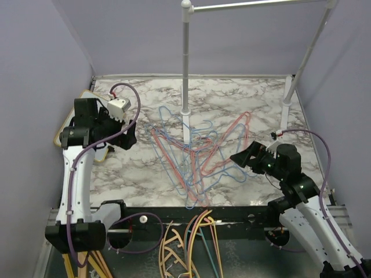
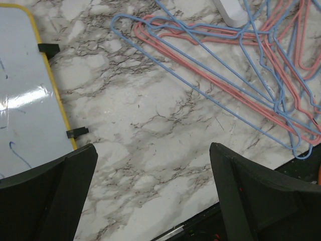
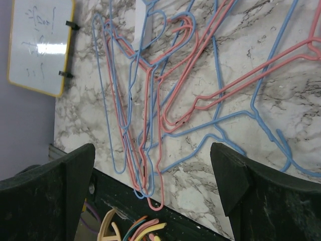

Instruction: Organize the hangers

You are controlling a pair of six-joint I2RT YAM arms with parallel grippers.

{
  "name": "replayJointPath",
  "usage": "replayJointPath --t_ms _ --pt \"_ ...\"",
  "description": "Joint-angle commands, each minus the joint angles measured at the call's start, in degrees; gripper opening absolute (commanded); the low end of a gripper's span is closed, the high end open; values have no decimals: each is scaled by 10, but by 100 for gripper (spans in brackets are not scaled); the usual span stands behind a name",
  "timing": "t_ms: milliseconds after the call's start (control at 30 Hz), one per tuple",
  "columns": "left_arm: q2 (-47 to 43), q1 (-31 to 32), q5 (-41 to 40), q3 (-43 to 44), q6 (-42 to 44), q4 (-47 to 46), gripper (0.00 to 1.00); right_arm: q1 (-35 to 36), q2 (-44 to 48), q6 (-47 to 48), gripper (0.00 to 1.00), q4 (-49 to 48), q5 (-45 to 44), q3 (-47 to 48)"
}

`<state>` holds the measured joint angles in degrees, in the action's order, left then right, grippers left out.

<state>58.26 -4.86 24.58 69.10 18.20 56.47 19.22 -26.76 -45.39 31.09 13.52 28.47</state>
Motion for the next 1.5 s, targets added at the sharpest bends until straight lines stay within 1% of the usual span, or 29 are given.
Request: replayJointPath --t_ms 0,100,233,333,400,433,467,533,633,700,800,900,967,1067,1133,1267,1467 --pt "105 7 126 68 96 37 97 2 -32 13 100 -33 55 1" --pt "196 46 134 120 104 11 96 2 -35 10 100 -33 51 2" --pt "309 126 91 189 117 -30 93 2 -14 -5 100 -28 44 6" --pt "381 166 59 236 125 -46 93 2 13 -28 100 -14 28 5" --pt "437 179 21 264 95 -70 91 2 33 -44 100 -9 26 -1" --pt "460 182 -3 278 56 -92 91 2 44 -49 100 -6 25 -4" --pt "482 182 -23 290 32 -109 92 2 54 -55 100 -1 22 -5" --pt "514 182 -49 306 -4 -139 97 2 75 -57 100 16 11 -2" --pt "542 182 -101 317 -76 -195 96 2 95 -50 100 46 -11 10" --pt "553 182 -128 314 -110 -224 91 2 102 -44 100 62 -22 18" --pt "562 182 -145 298 -129 -262 88 2 98 -37 100 70 -27 26" --pt "592 182 -140 310 -142 -248 84 2 93 -35 100 74 -25 31" --pt "602 182 -141 304 -158 -249 83 2 93 -35 100 78 -26 32" --pt "604 182 -168 289 -179 -264 79 2 100 -36 100 80 -24 26" --pt "607 182 -184 282 -184 -271 75 2 108 -35 100 79 -18 20" --pt "616 182 -202 272 -197 -280 70 2 132 -41 100 88 -15 10" --pt "646 182 -195 282 -204 -272 69 2 160 -48 100 93 -22 -6"
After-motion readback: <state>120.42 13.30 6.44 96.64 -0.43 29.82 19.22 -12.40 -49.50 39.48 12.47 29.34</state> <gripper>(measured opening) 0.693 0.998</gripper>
